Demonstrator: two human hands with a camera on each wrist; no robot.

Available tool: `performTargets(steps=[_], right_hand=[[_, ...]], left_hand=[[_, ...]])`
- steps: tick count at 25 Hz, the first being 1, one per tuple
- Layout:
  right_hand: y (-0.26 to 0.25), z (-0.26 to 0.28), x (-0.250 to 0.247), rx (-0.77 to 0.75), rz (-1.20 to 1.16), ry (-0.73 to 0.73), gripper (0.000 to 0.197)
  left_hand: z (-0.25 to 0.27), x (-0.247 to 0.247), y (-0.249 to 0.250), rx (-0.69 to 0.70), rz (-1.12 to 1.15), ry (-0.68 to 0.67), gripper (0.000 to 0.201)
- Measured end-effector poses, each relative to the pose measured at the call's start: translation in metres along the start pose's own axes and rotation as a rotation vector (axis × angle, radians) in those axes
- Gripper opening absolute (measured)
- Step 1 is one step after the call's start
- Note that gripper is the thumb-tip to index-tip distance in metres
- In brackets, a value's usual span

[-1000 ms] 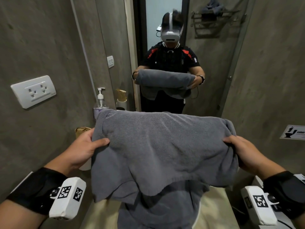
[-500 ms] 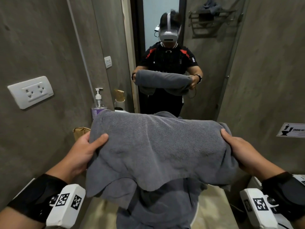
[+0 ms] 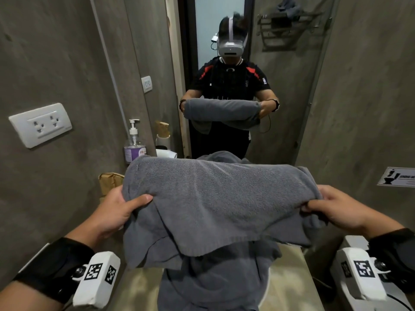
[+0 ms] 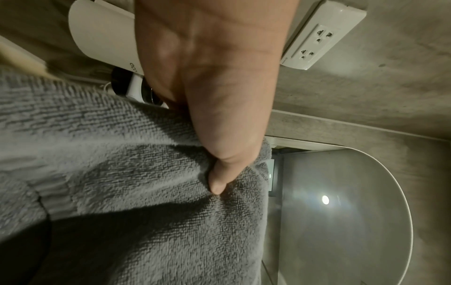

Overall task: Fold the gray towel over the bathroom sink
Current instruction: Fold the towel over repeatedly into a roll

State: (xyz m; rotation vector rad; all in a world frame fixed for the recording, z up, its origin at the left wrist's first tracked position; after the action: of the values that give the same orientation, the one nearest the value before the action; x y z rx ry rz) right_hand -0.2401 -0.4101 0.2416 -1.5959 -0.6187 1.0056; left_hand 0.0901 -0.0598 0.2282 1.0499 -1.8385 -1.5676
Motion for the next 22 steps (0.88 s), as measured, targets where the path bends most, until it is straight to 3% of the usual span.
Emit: performTargets(steps=[1, 4, 6, 10, 15, 18, 22], right_hand=[[0.002, -0.001, 0.0, 0.01, -0.023, 0.021, 0.02], [0.014, -0.008, -0.006, 0.035, -0.178, 0.183, 0.035], [0.017, -0.008, -0.001, 0.065, -0.334, 0.244, 0.024], [0.018, -0.012, -0.005, 0.024, -0.383, 0.359, 0.028], [0.015, -0.015, 0.004, 0.043, -0.397, 0.295, 0.031], [0.017, -0.013, 0.012, 0.037, -0.41, 0.198, 0.039], [0.025, -0.011, 0.02, -0.024, -0.391, 0.112, 0.05]], left_hand=[[-0.001, 0.0, -0.001, -0.009, 0.018, 0.005, 0.029], [-0.001, 0.002, -0.001, -0.036, 0.079, 0.017, 0.038], [-0.001, 0.004, 0.003, -0.015, 0.094, 0.016, 0.041], [-0.003, 0.007, 0.01, 0.019, 0.106, -0.073, 0.054], [-0.011, 0.002, 0.009, 0.075, 0.131, 0.022, 0.045], [-0.01, 0.007, 0.0, -0.014, 0.21, -0.012, 0.059], [-0.006, 0.006, -0.002, -0.079, 0.298, -0.034, 0.052]])
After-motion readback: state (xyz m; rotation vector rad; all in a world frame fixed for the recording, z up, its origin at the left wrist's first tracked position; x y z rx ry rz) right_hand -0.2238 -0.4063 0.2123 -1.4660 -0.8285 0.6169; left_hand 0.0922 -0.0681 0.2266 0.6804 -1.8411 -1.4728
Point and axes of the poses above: each hand's wrist, its own z-axis away from the middle knuckle, its own x-axis out of the palm, y = z × x, the point moved 5 cm from there along -z, towards the middle knuckle, and after that the axes turned 3 degrees about y, right-handed, at the moved point
